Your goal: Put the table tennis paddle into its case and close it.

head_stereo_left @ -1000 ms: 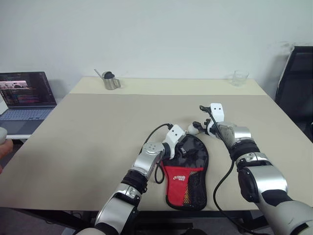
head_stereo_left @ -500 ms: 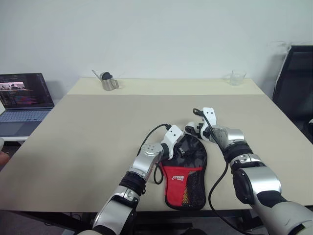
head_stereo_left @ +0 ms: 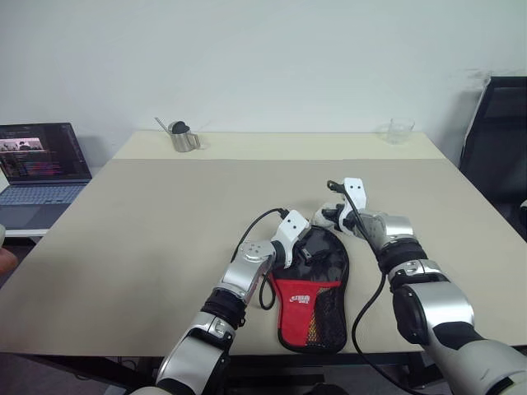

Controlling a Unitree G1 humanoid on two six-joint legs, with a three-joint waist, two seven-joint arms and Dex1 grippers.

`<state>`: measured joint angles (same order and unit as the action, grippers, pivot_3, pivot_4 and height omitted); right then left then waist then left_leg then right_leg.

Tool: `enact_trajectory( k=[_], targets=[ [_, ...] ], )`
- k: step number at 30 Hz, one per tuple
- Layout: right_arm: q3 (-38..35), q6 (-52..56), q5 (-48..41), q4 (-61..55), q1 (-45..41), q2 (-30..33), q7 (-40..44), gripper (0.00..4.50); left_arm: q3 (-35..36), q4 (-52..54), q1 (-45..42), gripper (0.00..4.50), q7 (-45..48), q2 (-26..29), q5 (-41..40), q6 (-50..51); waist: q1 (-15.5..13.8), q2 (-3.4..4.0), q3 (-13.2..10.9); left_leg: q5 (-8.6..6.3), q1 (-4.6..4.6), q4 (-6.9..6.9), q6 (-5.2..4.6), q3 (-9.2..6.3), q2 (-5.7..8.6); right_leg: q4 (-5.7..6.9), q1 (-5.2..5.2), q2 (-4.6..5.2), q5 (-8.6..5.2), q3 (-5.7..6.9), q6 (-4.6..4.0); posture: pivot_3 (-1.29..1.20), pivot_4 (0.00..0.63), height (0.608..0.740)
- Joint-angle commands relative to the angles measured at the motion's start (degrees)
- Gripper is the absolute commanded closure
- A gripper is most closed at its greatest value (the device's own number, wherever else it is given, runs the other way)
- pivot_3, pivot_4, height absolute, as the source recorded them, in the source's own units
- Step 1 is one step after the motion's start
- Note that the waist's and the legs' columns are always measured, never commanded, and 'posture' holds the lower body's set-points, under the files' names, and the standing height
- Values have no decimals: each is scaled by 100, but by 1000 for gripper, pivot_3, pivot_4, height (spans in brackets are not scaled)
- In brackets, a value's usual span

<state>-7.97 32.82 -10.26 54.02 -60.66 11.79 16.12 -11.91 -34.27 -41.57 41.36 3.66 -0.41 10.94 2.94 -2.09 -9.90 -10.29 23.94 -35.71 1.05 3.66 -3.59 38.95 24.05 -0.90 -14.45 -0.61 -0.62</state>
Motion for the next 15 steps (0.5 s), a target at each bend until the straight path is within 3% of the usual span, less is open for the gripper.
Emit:
enact_trajectory(
  k=[1,15],
  targets=[
    [-80,-48,30,-273,38,267,-14,4200,-77,-234,147,387,-11,21,58,153,-3,0,0,0,0,1,0,0,0,-1,0,0,0,0,0,0,150,740],
    [-75,52,87,-658,334,955,59,4205,-167,-276,164,387,30,25,121,110,-20,0,0,0,2,3,0,0,1,-6,1,2,0,-1,1,0,150,740]
  ],
)
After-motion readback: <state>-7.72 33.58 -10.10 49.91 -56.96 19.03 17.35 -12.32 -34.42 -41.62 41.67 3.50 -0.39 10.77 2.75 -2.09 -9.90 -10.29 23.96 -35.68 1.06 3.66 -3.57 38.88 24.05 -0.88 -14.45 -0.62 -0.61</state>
